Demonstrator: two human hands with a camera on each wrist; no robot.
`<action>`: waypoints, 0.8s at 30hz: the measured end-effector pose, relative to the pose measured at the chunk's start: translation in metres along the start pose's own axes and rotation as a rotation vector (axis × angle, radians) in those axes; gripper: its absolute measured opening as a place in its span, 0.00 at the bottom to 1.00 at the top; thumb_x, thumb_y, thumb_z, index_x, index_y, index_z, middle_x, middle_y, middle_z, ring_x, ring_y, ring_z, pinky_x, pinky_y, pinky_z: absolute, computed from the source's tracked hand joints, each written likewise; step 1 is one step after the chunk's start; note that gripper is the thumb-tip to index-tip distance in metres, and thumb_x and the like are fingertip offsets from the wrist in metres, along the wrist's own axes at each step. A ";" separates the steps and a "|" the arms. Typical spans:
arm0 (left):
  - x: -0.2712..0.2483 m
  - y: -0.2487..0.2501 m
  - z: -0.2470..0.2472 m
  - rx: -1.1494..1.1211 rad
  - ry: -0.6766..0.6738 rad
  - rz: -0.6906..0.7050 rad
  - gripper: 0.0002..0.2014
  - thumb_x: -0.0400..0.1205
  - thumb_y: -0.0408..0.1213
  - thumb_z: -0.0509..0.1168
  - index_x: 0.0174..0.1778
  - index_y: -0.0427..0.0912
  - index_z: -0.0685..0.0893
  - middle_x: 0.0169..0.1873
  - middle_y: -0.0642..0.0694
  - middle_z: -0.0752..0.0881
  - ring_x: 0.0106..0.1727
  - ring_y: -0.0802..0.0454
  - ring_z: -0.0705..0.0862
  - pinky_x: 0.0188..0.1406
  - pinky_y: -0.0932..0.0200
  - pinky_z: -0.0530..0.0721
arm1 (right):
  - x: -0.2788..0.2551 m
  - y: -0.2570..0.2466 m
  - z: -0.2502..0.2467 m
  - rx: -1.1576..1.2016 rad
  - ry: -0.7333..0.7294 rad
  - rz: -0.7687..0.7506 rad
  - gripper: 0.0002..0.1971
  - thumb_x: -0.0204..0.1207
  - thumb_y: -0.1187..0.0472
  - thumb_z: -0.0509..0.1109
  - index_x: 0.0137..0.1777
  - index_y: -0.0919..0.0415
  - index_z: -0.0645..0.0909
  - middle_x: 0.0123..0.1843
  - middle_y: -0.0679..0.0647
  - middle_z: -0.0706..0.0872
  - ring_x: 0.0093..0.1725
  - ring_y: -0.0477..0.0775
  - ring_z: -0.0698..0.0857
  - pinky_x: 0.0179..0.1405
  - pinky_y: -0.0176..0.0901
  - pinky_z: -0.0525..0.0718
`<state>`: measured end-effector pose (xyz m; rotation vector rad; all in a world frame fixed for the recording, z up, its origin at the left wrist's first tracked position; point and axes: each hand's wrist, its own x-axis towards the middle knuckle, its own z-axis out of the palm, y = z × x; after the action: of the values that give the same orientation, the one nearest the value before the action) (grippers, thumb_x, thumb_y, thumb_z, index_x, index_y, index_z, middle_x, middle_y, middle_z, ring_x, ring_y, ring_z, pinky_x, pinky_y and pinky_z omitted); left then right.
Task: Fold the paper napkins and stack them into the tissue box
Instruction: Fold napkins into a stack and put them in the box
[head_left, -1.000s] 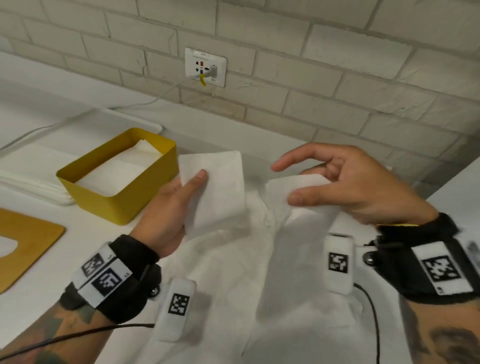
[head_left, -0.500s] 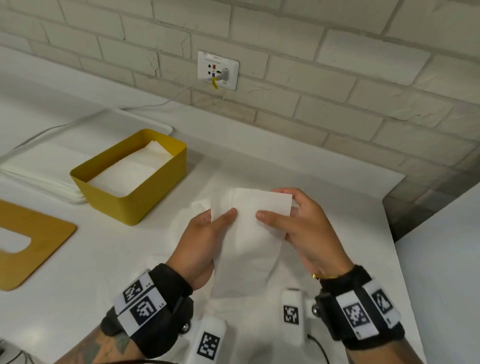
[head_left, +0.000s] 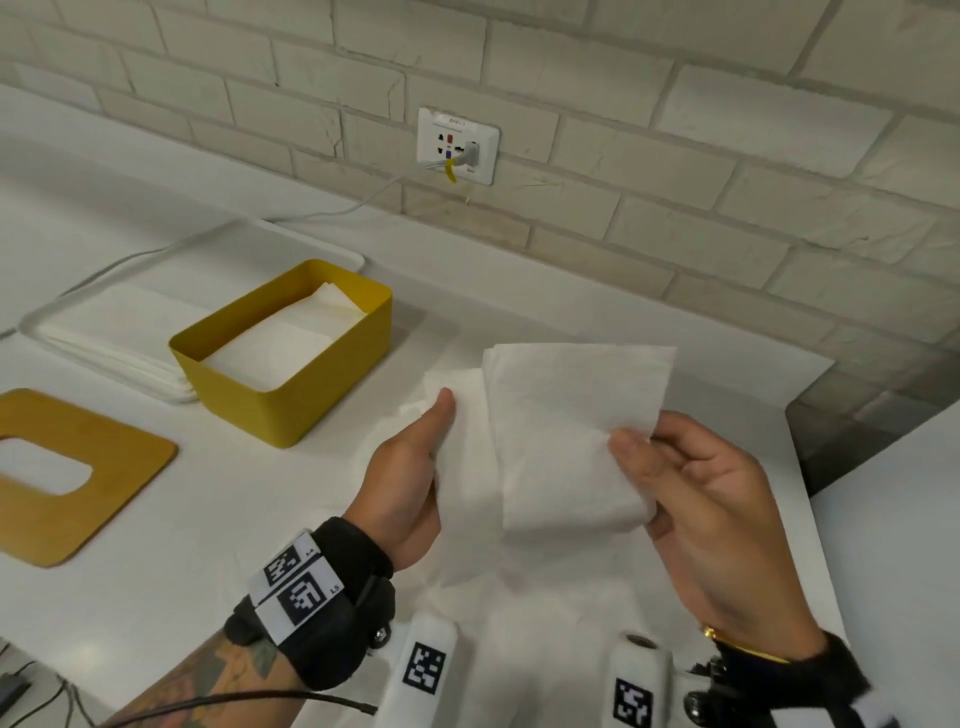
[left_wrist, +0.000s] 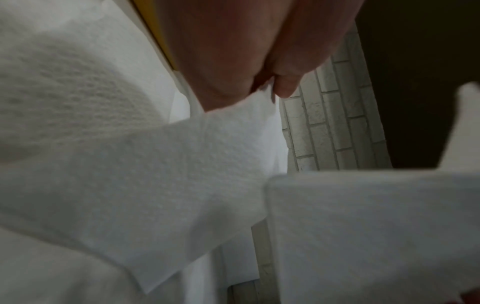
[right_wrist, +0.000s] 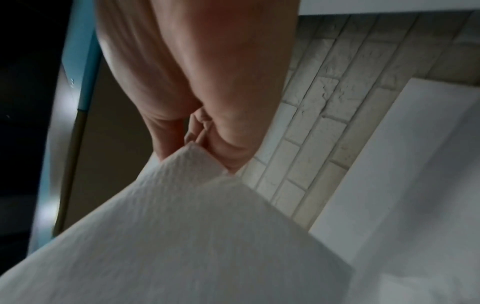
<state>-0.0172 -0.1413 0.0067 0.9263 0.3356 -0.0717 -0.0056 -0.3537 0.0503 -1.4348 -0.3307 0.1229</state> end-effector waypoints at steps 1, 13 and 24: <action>-0.001 -0.001 0.002 0.001 -0.008 0.003 0.18 0.92 0.47 0.57 0.60 0.39 0.88 0.45 0.44 0.94 0.46 0.49 0.94 0.39 0.57 0.90 | 0.001 0.000 0.004 -0.006 -0.029 0.000 0.17 0.67 0.47 0.82 0.53 0.52 0.93 0.52 0.59 0.94 0.52 0.58 0.90 0.51 0.46 0.86; -0.008 -0.002 0.003 0.014 -0.076 -0.016 0.34 0.87 0.65 0.49 0.72 0.42 0.84 0.65 0.38 0.90 0.67 0.40 0.88 0.72 0.40 0.81 | 0.017 0.044 0.029 -0.144 0.122 0.189 0.06 0.80 0.61 0.75 0.54 0.60 0.91 0.51 0.55 0.95 0.56 0.58 0.93 0.69 0.67 0.83; -0.005 -0.007 0.001 0.181 -0.049 0.024 0.18 0.90 0.44 0.61 0.66 0.35 0.86 0.58 0.37 0.92 0.58 0.39 0.92 0.57 0.45 0.90 | 0.006 0.052 0.037 -0.142 0.104 0.271 0.07 0.76 0.64 0.80 0.54 0.59 0.90 0.49 0.53 0.95 0.52 0.55 0.94 0.61 0.62 0.89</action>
<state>-0.0229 -0.1470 0.0031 1.1061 0.2760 -0.1037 -0.0048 -0.3092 0.0042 -1.6160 -0.0586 0.2473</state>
